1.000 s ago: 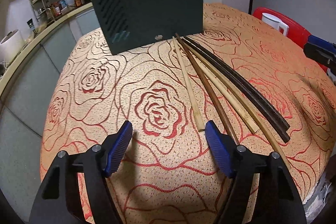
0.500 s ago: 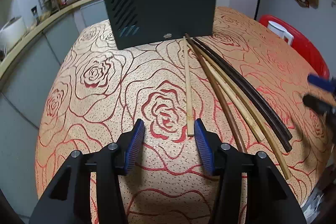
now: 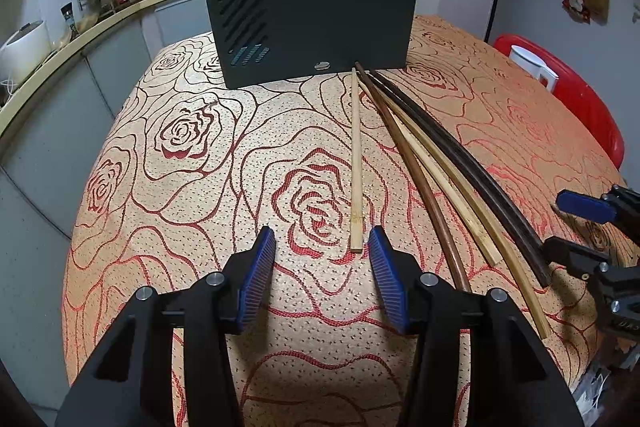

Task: Organize utensils
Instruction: 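Close the left gripper on a light wooden chopstick while the right gripper grasps a dark one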

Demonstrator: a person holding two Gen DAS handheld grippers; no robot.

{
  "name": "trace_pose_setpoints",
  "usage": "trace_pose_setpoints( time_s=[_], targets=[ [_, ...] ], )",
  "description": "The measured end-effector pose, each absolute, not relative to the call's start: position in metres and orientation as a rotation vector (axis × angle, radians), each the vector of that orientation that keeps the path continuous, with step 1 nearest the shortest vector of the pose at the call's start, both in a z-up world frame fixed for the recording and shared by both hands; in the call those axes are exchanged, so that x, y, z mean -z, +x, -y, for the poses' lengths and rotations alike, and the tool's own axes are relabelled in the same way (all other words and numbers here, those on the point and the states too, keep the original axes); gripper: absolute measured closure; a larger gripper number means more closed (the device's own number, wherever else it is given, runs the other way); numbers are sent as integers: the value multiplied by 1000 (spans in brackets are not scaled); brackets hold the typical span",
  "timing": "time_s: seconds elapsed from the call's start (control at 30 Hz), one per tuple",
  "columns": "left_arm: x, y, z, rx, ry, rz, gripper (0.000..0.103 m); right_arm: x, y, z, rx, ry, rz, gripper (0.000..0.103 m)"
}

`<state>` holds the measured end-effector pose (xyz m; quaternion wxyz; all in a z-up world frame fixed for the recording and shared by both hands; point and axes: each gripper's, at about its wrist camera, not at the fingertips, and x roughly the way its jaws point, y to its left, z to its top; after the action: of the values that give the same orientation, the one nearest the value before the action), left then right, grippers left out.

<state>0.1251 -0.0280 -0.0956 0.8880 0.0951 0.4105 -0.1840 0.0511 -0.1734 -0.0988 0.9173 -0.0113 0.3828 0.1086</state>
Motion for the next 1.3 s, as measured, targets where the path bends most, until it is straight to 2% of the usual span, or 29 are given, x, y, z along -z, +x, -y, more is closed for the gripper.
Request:
trace_pose_setpoints(
  time_s=[0.17,0.47,0.67,0.77,0.9,1.0,1.3],
  targets=[
    [95,121,32,392,209,-843,60,98,51,172,-201,-54,-777,54],
    [95,120,34,397,214,-839,64,95,53,186,-149,-39,-753,62],
    [95,120,35,420,200,-841,70,103,56,179,-178,-41,-775,73],
    [95,119,37,444,188,-840,78,103,56,178,-180,-37,-770,80],
    [96,116,43,471,196,-835,97,103,57,176,-181,-44,-756,88],
    [96,115,43,471,198,-832,97,103,58,180,-166,-34,-759,95],
    [86,110,36,427,216,-796,97,95,57,191,-147,6,-763,95]
  ],
)
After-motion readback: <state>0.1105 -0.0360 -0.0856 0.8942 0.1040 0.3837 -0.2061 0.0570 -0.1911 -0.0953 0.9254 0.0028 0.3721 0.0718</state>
